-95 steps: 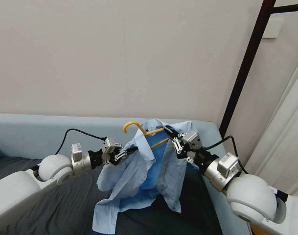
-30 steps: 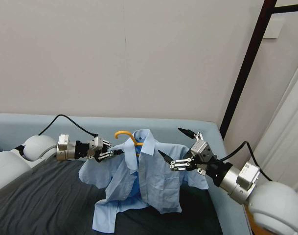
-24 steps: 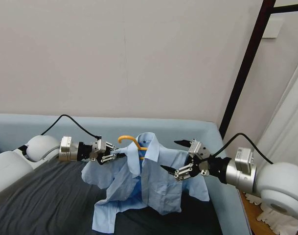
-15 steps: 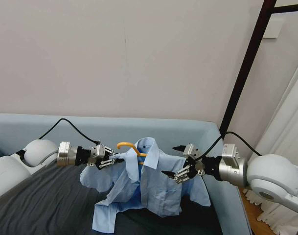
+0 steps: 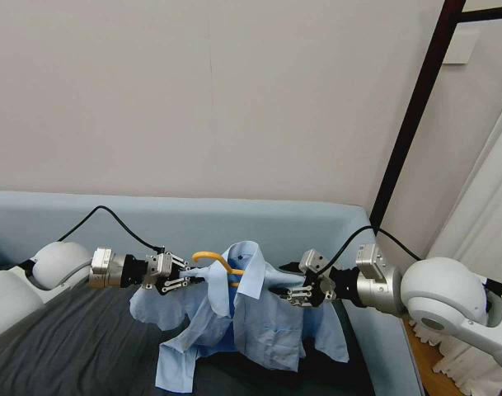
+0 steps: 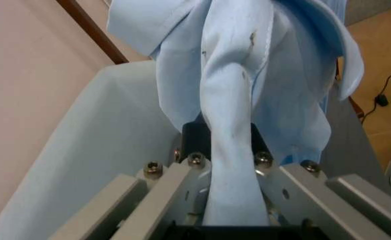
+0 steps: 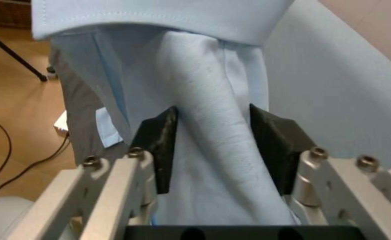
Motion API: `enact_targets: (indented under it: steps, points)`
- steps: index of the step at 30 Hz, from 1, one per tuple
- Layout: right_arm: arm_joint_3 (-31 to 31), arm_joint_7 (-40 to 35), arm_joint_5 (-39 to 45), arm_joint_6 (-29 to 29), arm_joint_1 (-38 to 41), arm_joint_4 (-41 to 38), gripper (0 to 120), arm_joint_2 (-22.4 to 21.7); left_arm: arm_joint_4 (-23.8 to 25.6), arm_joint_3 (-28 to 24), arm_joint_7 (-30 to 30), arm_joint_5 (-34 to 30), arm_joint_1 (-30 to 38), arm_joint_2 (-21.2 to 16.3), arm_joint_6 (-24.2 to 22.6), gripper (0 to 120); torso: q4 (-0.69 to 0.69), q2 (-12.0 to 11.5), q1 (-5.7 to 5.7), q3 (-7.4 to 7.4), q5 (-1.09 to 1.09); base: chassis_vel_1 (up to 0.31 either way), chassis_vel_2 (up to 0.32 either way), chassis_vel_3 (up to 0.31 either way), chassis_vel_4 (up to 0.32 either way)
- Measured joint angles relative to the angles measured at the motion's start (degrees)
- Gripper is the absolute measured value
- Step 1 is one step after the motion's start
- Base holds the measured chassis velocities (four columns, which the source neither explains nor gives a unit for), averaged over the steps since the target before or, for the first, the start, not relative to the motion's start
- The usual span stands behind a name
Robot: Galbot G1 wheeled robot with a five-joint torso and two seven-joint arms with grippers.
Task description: Pick up the clothes from the sofa and hang them on the clothes hanger.
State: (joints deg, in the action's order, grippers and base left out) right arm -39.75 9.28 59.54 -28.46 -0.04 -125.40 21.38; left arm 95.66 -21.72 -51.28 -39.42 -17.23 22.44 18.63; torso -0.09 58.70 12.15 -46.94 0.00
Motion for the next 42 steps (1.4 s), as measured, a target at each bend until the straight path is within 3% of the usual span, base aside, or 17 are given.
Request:
enact_targets:
  steps: [5,9,19,34,35,38,42]
  points:
    - [-0.08,0.01,0.1,0.02,-0.1,-0.15,31,-0.15,0.07,0.0,0.13,0.17,-0.08,0.13,0.0,1,0.0,0.0,0.0,0.0,0.0,0.0,0.0,0.0,0.0]
    - [-0.3,0.16,-0.02,0.5,-0.36,-0.38,11,-0.28,0.12,-0.11,0.73,0.18,-0.08,0.31,0.0,1,0.0,0.0,0.0,0.0,0.0,0.0,0.0,0.0,0.0]
    - [0.11,-0.52,0.39,2.84,-0.99,-0.83,9,-0.22,-0.34,-0.31,3.28,1.03,-0.42,0.55,0.23,1,0.0,0.0,0.0,0.0,0.0,0.0,0.0,0.0,0.0]
    - [7.85,-3.95,-1.62,9.74,-9.37,-1.35,8,-1.44,0.74,1.95,8.32,1.45,-1.14,-2.32,1.29,51,0.0,0.0,0.0,0.0,0.0,0.0,0.0,0.0,0.0]
    - [8.43,-4.78,-2.07,10.37,-10.02,-1.14,8,-1.39,0.88,3.06,9.61,1.4,-1.73,-2.64,1.56,58,0.0,0.0,0.0,0.0,0.0,0.0,0.0,0.0,0.0]
    - [9.34,-6.77,-2.18,10.66,-10.63,-0.88,8,-1.03,1.33,5.29,11.34,0.91,-2.88,-3.05,1.72,65,0.0,0.0,0.0,0.0,0.0,0.0,0.0,0.0,0.0]
    - [10.68,-10.08,-2.12,10.92,-10.8,-0.31,7,-0.56,3.63,12.33,13.95,-0.35,-7.78,-3.63,1.77,84,-0.01,0.0,0.0,0.0,-0.01,0.0,0.0,0.0,0.0]
